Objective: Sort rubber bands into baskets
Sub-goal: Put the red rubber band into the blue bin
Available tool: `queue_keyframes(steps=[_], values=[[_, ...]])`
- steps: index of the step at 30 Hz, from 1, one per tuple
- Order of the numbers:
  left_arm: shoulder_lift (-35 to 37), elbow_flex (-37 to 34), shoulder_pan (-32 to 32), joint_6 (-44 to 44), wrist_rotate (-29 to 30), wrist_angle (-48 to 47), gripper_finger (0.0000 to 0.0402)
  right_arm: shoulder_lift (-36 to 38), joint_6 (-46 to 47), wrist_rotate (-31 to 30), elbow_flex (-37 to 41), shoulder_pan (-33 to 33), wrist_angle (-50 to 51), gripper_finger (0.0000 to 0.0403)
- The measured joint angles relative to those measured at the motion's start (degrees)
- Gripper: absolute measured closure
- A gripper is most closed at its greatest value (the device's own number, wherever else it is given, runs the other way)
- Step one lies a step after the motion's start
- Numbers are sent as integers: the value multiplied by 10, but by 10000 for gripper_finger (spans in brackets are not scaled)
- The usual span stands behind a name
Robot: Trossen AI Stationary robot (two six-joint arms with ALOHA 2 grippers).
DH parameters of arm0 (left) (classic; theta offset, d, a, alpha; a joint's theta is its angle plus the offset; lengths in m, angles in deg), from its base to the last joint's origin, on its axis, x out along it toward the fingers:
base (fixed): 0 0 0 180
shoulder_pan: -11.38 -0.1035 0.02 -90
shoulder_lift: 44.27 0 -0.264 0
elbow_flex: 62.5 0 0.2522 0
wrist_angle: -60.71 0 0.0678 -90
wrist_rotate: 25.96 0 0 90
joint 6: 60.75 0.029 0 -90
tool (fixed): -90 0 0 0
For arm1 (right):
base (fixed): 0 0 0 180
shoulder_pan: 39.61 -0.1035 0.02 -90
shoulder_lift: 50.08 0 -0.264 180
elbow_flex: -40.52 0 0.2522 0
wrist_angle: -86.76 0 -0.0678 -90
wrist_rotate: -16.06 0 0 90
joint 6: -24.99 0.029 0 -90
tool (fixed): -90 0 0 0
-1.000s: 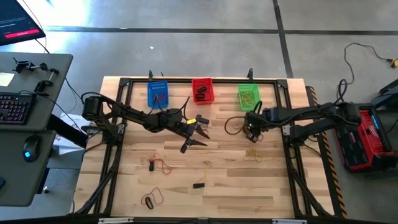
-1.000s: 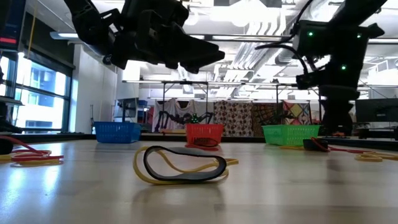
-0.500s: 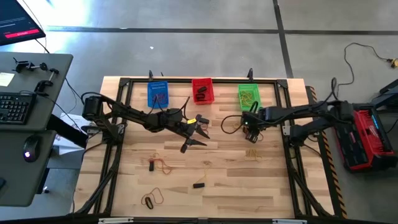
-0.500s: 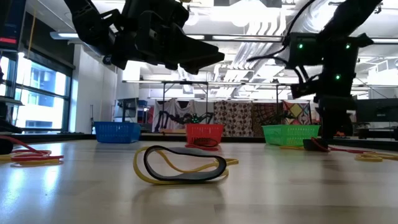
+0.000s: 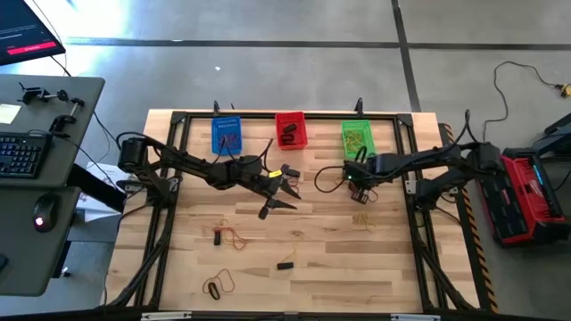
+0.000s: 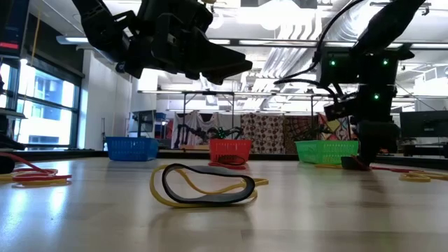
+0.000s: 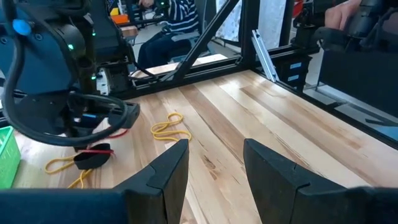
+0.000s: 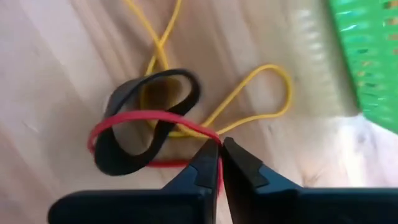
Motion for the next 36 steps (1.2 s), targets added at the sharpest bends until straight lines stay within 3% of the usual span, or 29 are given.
queue_keyframes(steps=[9,21,30,36], values=[[0,0,0,-4,0,-1,257,55,36,-50,-54,-41,54,402],[0,0,0,-48,1,-39,257,77,168,-149,-160,-172,153,402],[0,0,33,-21,124,-16,248,77,201,-208,-193,-263,70,403],[0,12,53,-22,141,-16,214,68,160,-243,-191,-301,-39,403]])
